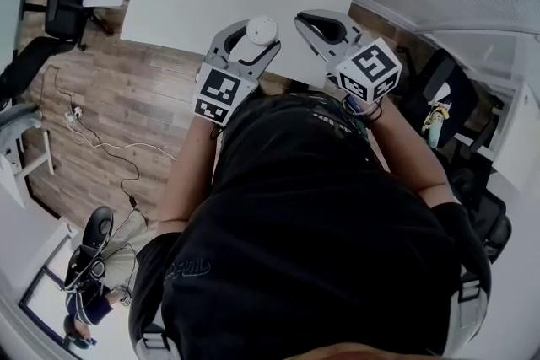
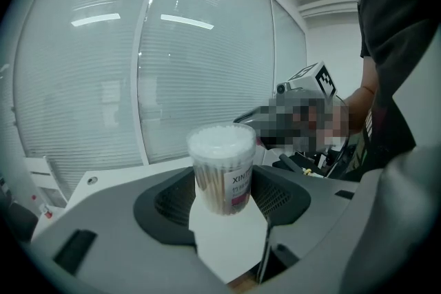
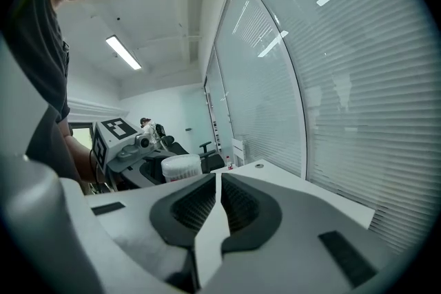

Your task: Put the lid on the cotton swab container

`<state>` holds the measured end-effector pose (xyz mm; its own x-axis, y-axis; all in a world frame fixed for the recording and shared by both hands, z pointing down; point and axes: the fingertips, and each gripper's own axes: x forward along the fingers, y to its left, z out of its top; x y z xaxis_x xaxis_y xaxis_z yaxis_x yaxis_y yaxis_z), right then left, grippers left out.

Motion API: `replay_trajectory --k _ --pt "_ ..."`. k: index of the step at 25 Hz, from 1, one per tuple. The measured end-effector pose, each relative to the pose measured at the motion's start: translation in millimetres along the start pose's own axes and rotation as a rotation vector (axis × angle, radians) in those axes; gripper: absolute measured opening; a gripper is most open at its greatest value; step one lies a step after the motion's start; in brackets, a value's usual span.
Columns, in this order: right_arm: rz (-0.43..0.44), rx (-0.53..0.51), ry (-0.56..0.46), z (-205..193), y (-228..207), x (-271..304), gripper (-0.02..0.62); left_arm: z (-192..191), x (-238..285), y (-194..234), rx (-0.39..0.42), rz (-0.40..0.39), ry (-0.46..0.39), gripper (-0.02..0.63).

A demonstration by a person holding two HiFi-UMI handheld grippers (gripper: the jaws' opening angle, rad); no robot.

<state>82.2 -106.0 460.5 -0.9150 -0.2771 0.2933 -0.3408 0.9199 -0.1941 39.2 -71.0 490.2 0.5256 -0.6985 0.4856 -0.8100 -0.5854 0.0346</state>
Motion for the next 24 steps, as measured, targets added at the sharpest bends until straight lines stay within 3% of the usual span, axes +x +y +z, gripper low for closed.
replay_trajectory --k 24 --pt "0.09 -0.009 -0.019 -5.9 -9.9 -29.5 0.041 10.1 14.9 -29.9 -0.006 0.078 0.018 0.261"
